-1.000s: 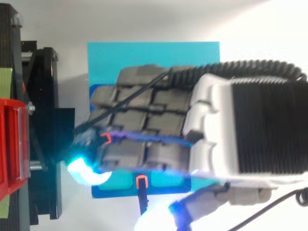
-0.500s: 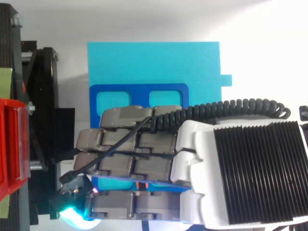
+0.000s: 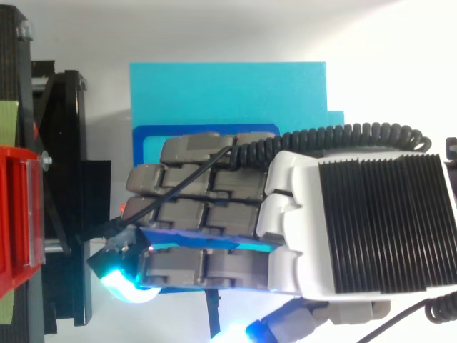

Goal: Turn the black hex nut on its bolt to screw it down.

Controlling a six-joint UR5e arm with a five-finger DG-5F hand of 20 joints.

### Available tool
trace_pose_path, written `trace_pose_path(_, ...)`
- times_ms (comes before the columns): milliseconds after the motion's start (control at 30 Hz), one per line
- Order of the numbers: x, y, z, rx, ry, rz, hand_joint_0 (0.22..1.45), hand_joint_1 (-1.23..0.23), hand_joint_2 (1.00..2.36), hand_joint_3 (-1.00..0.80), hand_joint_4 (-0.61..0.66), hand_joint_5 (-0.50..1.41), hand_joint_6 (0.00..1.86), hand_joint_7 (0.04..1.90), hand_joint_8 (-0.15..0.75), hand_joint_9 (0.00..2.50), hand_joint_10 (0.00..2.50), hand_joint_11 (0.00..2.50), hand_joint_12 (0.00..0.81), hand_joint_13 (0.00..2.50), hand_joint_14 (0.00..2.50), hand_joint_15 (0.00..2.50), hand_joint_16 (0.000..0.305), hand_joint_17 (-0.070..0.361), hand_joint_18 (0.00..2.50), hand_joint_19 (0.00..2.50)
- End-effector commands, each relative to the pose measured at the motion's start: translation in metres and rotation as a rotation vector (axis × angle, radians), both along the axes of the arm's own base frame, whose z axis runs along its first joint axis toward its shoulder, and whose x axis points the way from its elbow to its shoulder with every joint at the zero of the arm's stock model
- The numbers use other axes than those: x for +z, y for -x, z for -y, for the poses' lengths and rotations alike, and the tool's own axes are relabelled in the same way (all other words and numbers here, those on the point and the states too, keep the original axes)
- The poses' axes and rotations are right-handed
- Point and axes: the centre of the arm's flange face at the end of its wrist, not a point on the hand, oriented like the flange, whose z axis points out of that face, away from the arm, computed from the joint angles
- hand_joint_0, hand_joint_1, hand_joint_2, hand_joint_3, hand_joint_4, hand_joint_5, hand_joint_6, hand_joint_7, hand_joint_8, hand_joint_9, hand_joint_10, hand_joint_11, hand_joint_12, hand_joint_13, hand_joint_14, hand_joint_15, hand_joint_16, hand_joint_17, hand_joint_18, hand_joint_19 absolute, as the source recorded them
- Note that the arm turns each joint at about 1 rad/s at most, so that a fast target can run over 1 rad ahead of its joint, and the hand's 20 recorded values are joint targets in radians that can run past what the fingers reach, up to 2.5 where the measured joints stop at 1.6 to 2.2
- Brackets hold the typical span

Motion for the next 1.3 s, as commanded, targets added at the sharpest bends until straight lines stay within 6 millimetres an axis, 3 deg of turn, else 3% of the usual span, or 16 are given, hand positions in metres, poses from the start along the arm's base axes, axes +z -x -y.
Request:
trace_pose_path(0,-0.002,0.001,0.002,0.000,0.010,-0.013,0.55,-0.37,1.00,-0.50,0.18,-0.13,0.50,0.74,0.260,0.51,0.00,0.00,0.308,0.37,0.00,0.00,0.045,0.102,0.37,0.25)
trace_pose_path(267,-0.003,0.001,0.007,-0.013,0.023,-0.011,0.55,-0.37,1.00,-0.50,0.19,-0.13,0.50,0.74,0.260,0.51,0.00,0.00,0.309,0.38,0.00,0.00,0.045,0.102,0.37,0.25)
trace_pose_path(300,-0.021,-0.004,0.003,-0.016,0.044,-0.035,0.55,-0.37,1.00,-0.50,0.18,-0.13,0.50,0.74,0.259,0.51,0.00,0.00,0.308,0.38,0.00,0.00,0.045,0.102,0.37,0.26)
trace_pose_path(633,-0.029,-0.005,0.002,-0.074,0.143,-0.054,0.55,-0.39,1.00,-0.50,0.19,-0.13,0.50,0.74,0.256,0.51,0.00,0.00,0.303,0.39,0.00,0.00,0.045,0.101,0.38,0.27)
trace_pose_path(667,-0.043,-0.008,0.002,-0.107,0.178,-0.074,0.55,-0.39,1.00,-0.50,0.19,-0.13,0.50,0.74,0.256,0.51,0.00,0.00,0.303,0.39,0.00,0.00,0.045,0.101,0.38,0.26)
trace_pose_path(733,-0.052,-0.012,0.000,-0.134,0.201,-0.086,0.55,-0.39,1.00,-0.50,0.19,-0.13,0.50,0.74,0.256,0.51,0.00,0.00,0.303,0.39,0.00,0.00,0.045,0.101,0.39,0.26)
trace_pose_path(1067,-0.048,-0.013,-0.006,-0.121,0.207,-0.092,0.55,-0.36,1.00,-0.50,0.18,-0.13,0.50,0.74,0.255,0.51,0.00,0.00,0.308,0.38,0.00,0.00,0.045,0.102,0.36,0.27)
trace_pose_path(1267,-0.043,-0.015,-0.005,-0.121,0.304,-0.086,0.55,-0.34,1.00,-0.50,0.19,-0.13,0.50,0.75,0.257,0.50,0.00,0.00,0.310,0.37,0.00,0.00,0.046,0.103,0.35,0.28)
